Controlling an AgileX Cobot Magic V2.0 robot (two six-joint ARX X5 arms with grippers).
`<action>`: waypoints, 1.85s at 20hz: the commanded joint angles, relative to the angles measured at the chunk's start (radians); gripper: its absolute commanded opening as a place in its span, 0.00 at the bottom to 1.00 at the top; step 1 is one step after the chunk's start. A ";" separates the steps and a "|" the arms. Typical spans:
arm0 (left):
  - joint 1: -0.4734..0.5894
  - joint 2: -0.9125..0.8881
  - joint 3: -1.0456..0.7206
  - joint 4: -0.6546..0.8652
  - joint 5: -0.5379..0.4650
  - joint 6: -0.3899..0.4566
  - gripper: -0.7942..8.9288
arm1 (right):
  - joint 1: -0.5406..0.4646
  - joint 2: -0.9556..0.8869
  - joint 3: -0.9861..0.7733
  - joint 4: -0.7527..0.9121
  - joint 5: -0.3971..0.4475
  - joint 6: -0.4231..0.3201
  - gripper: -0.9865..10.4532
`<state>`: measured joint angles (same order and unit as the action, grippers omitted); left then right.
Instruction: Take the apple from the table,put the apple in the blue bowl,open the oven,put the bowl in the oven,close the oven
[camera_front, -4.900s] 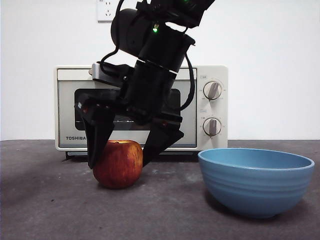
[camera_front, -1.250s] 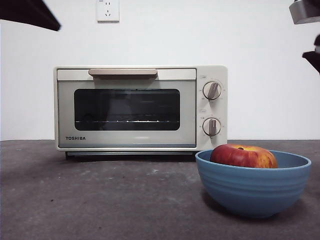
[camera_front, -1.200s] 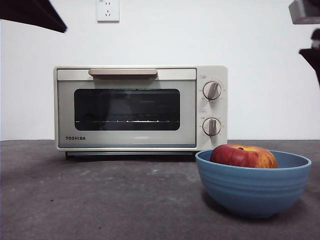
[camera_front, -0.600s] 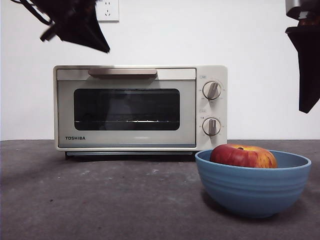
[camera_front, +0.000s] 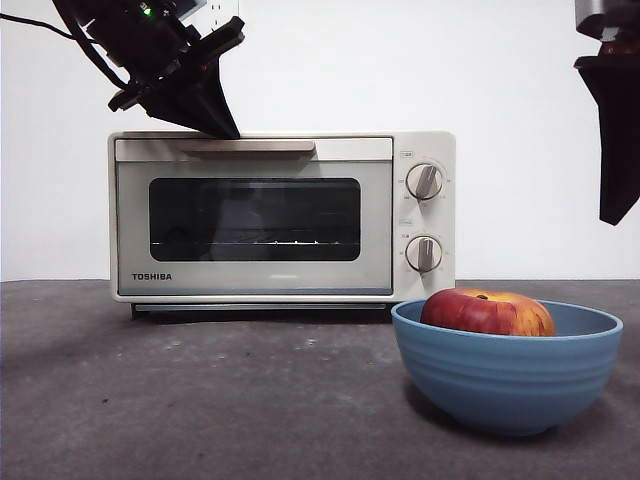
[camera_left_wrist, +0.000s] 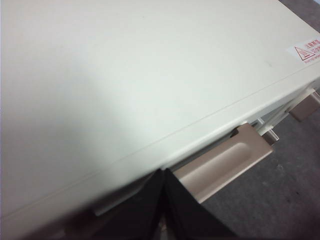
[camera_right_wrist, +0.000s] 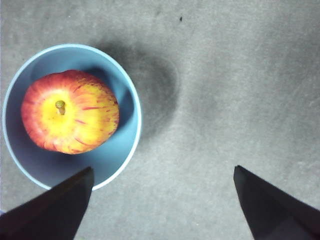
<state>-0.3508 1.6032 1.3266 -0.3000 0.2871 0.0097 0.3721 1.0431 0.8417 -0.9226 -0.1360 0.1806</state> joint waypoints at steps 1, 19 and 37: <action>-0.020 0.049 -0.002 -0.101 -0.014 0.014 0.09 | 0.003 0.007 0.002 0.010 -0.002 -0.016 0.48; -0.177 -0.048 -0.002 -0.531 0.010 0.024 0.09 | 0.002 0.008 0.002 0.012 -0.048 -0.008 0.46; 0.105 -0.803 -0.441 -0.418 0.151 -0.077 0.09 | -0.002 0.284 -0.006 0.187 -0.077 -0.014 0.39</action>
<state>-0.2440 0.7906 0.8764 -0.7288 0.4297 -0.0509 0.3656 1.3140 0.8360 -0.7395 -0.2104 0.1692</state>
